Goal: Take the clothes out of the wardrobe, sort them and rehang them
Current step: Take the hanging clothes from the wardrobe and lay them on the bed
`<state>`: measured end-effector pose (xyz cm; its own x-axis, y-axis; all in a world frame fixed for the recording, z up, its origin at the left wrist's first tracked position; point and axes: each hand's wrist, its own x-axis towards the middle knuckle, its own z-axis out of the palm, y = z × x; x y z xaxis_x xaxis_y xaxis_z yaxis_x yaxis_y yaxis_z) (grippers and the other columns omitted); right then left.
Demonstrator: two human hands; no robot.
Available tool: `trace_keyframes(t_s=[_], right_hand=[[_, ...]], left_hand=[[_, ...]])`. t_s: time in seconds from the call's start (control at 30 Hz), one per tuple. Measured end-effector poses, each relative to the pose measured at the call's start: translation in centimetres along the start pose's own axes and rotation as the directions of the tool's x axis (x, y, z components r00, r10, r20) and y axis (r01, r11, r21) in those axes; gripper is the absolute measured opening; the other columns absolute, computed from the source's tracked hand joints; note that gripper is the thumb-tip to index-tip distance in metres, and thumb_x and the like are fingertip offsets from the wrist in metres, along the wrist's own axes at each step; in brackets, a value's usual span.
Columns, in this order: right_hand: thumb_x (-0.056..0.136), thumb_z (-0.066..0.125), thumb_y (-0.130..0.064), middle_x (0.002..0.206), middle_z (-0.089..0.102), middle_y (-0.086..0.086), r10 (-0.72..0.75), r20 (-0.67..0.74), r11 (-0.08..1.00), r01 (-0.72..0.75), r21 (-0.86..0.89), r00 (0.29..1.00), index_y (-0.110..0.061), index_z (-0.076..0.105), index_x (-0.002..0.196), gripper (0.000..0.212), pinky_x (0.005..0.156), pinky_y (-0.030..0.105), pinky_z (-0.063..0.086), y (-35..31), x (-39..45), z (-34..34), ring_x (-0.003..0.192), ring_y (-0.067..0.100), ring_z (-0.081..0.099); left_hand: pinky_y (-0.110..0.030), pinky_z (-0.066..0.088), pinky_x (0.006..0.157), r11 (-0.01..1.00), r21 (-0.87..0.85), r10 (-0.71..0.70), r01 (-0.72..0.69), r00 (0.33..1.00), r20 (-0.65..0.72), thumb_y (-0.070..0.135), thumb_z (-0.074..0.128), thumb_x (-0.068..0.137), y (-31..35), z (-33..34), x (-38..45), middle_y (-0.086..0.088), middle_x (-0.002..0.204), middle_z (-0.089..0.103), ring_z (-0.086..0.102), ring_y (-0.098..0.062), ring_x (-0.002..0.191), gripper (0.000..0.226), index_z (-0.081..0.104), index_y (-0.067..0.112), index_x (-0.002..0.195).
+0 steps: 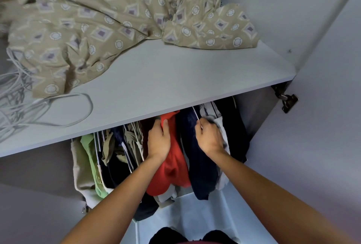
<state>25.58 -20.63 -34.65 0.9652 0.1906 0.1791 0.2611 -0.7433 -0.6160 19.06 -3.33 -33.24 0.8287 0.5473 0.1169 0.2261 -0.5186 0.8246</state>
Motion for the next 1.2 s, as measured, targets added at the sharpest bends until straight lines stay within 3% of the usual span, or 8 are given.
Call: trace_keyframes(t_s=[0.13, 0.3, 0.47, 0.57, 0.73, 0.83, 1.07, 1.2], right_hand=[[0.107, 0.045, -0.022, 0.057, 0.056, 0.002, -0.028, -0.043, 0.997, 0.031, 0.070, 0.999, -0.013, 0.057, 0.085, 0.027, 0.050, 0.041, 0.048, -0.5, -1.1, -0.7, 0.053, 0.026, 0.058], [0.103, 0.050, -0.016, 0.048, 0.038, -0.008, 0.014, -0.043, 0.988, -0.007, 0.154, 0.999, -0.020, 0.045, 0.073, 0.031, 0.046, 0.041, 0.039, 0.0, -3.9, -1.2, 0.042, 0.014, 0.040], [0.098, 0.051, -0.019, 0.048, 0.036, -0.007, 0.085, -0.001, 0.972, -0.082, 0.221, 0.996, -0.028, 0.035, 0.064, 0.039, 0.046, 0.046, 0.038, 0.5, -6.7, -1.4, 0.041, 0.012, 0.034], [0.096, 0.051, -0.019, 0.048, 0.037, -0.005, 0.068, 0.038, 0.966, -0.075, 0.247, 0.997, -0.024, 0.036, 0.062, 0.038, 0.048, 0.041, 0.034, 0.3, -8.7, -2.1, 0.044, 0.014, 0.038], [0.098, 0.055, -0.017, 0.047, 0.034, -0.004, -0.027, 0.093, 0.960, 0.000, 0.281, 0.995, -0.026, 0.029, 0.063, 0.045, 0.049, 0.036, 0.027, 0.0, -12.6, -3.4, 0.046, 0.016, 0.037], [0.101, 0.054, -0.020, 0.051, 0.039, -0.005, -0.108, 0.154, 0.937, 0.049, 0.346, 0.982, -0.027, 0.027, 0.064, 0.046, 0.048, 0.034, 0.023, -0.3, -15.8, -4.4, 0.046, 0.016, 0.034], [0.105, 0.053, -0.022, 0.052, 0.035, -0.007, -0.300, 0.341, 0.876, 0.117, 0.467, 0.891, -0.024, 0.035, 0.065, 0.043, 0.049, 0.029, 0.025, -2.0, -24.4, -6.2, 0.047, 0.010, 0.035], [0.105, 0.052, -0.025, 0.055, 0.039, -0.003, -0.344, 0.395, 0.856, 0.113, 0.504, 0.852, -0.021, 0.038, 0.069, 0.039, 0.052, 0.040, 0.031, -3.6, -29.3, -6.1, 0.050, 0.011, 0.037]], left_hand=[[-0.047, 0.045, 0.060, 0.999, -0.033, 0.034, -0.034, 0.999, -0.008, 0.039, 0.041, 0.111, 0.2, -0.6, -1.3, 0.002, 0.059, 0.044, 0.043, -0.021, 0.052, 0.038, 0.045, 0.014, 0.083], [-0.047, 0.044, 0.056, 0.997, -0.034, 0.068, -0.068, 0.998, 0.006, 0.046, 0.041, 0.108, -0.8, -1.5, -3.7, 0.003, 0.056, 0.044, 0.043, -0.018, 0.049, 0.038, 0.043, 0.021, 0.080], [-0.044, 0.040, 0.052, 0.997, -0.022, 0.073, -0.072, 0.996, 0.052, 0.040, 0.045, 0.110, -1.8, -1.9, -7.0, 0.005, 0.052, 0.043, 0.042, -0.011, 0.044, 0.034, 0.047, 0.021, 0.081], [-0.046, 0.042, 0.057, 0.998, -0.029, 0.055, -0.054, 0.998, 0.028, 0.037, 0.047, 0.109, -1.7, -2.5, -9.2, 0.003, 0.054, 0.045, 0.047, -0.014, 0.048, 0.033, 0.050, 0.020, 0.082], [-0.035, 0.033, 0.054, 0.999, -0.039, -0.008, 0.005, 0.998, -0.060, 0.034, 0.049, 0.110, -1.1, -3.4, -15.4, 0.009, 0.053, 0.039, 0.041, -0.010, 0.049, 0.035, 0.044, 0.023, 0.077], [-0.044, 0.036, 0.055, 0.996, -0.007, -0.091, 0.091, 0.986, -0.136, 0.036, 0.049, 0.110, -0.8, -4.2, -20.4, 0.009, 0.052, 0.039, 0.039, -0.012, 0.048, 0.038, 0.042, 0.021, 0.075], [-0.037, 0.033, 0.056, 0.968, -0.033, -0.245, 0.248, 0.917, -0.315, 0.038, 0.050, 0.109, -1.1, -8.3, -31.3, 0.011, 0.056, 0.035, 0.034, -0.011, 0.054, 0.042, 0.038, 0.017, 0.074], [-0.039, 0.035, 0.058, 0.960, -0.028, -0.268, 0.277, 0.890, -0.370, 0.040, 0.051, 0.109, -1.8, -11.0, -36.6, 0.010, 0.059, 0.040, 0.035, -0.012, 0.056, 0.043, 0.037, 0.022, 0.072]])
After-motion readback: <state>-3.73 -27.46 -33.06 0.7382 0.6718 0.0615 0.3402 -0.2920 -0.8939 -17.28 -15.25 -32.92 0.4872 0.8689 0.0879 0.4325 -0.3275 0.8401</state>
